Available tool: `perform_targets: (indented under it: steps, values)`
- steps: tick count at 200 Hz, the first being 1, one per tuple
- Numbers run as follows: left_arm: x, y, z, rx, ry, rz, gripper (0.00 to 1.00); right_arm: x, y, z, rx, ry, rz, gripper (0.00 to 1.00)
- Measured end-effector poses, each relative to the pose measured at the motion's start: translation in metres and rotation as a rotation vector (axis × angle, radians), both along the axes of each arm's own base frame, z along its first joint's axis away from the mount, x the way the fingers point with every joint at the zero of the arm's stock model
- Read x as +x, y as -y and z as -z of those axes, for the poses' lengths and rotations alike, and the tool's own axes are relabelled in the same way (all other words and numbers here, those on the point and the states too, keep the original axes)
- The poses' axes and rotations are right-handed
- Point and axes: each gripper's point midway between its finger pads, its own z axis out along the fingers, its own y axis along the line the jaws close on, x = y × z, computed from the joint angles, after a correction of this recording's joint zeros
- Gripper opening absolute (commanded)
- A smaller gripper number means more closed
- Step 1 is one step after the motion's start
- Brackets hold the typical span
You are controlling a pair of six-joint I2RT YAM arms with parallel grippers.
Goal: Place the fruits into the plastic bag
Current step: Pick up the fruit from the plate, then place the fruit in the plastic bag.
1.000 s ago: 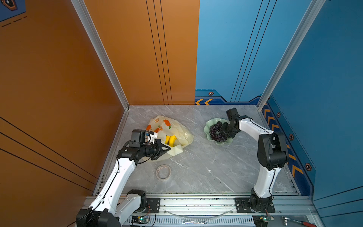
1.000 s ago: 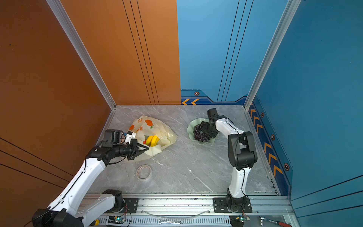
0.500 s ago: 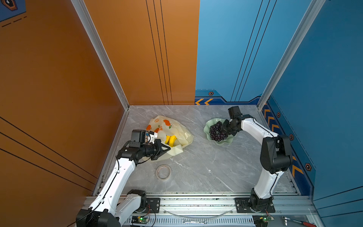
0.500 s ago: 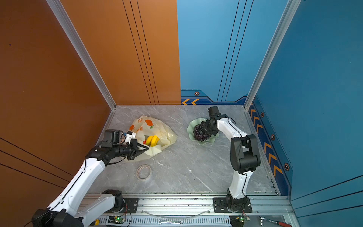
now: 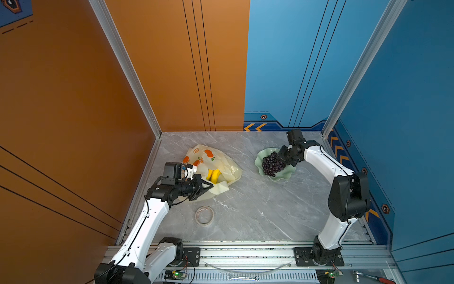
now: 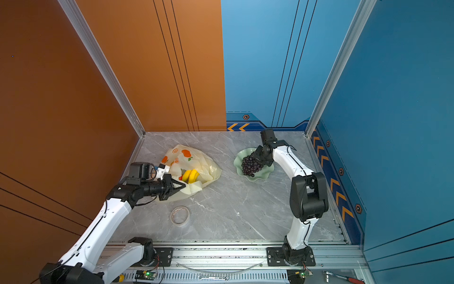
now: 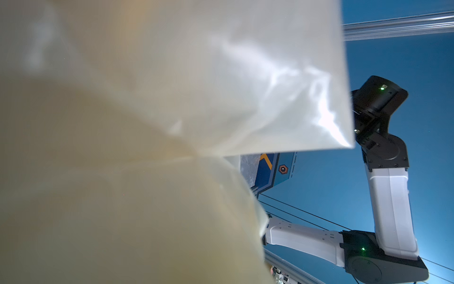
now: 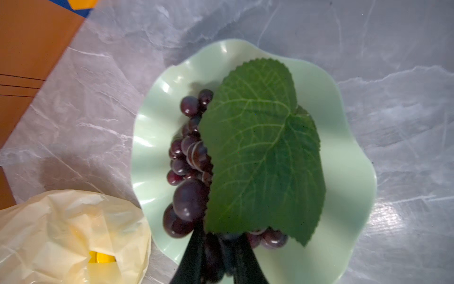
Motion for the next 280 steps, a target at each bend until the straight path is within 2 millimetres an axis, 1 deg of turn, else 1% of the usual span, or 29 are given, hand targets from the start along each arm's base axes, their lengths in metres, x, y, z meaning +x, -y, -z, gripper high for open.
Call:
perform_targets:
  steps: [23, 41, 102, 151, 167, 198, 220, 246, 280]
  values:
    - [0.000, 0.000, 0.000, 0.000, 0.000, 0.000, 0.00, 0.004, -0.004, -0.029, 0.004, 0.063, -0.015, 0.17]
    - [0.000, 0.000, 0.000, 0.000, 0.000, 0.000, 0.00, 0.007, -0.008, -0.045, 0.001, 0.100, -0.032, 0.17]
    - [0.000, 0.000, 0.000, 0.000, 0.000, 0.000, 0.00, 0.010, -0.029, -0.078, -0.008, 0.167, -0.100, 0.18]
    - [0.000, 0.000, 0.000, 0.000, 0.000, 0.001, 0.00, 0.012, -0.049, -0.108, 0.005, 0.232, -0.148, 0.18]
    - [0.000, 0.000, 0.000, 0.000, 0.000, 0.001, 0.00, 0.011, -0.057, -0.120, 0.014, 0.255, -0.165, 0.18]
    - [-0.002, 0.000, 0.005, 0.002, -0.010, 0.003, 0.00, 0.007, -0.082, -0.151, 0.047, 0.319, -0.217, 0.18]
    - [-0.003, 0.000, 0.009, 0.006, -0.021, 0.000, 0.00, 0.002, -0.103, -0.164, 0.069, 0.346, -0.260, 0.18]
    - [-0.003, -0.001, 0.011, 0.009, -0.024, -0.002, 0.00, -0.002, -0.135, -0.167, 0.093, 0.348, -0.310, 0.18]
    - [-0.006, -0.002, 0.017, 0.016, -0.033, -0.007, 0.00, -0.010, -0.185, -0.155, 0.125, 0.319, -0.395, 0.18]
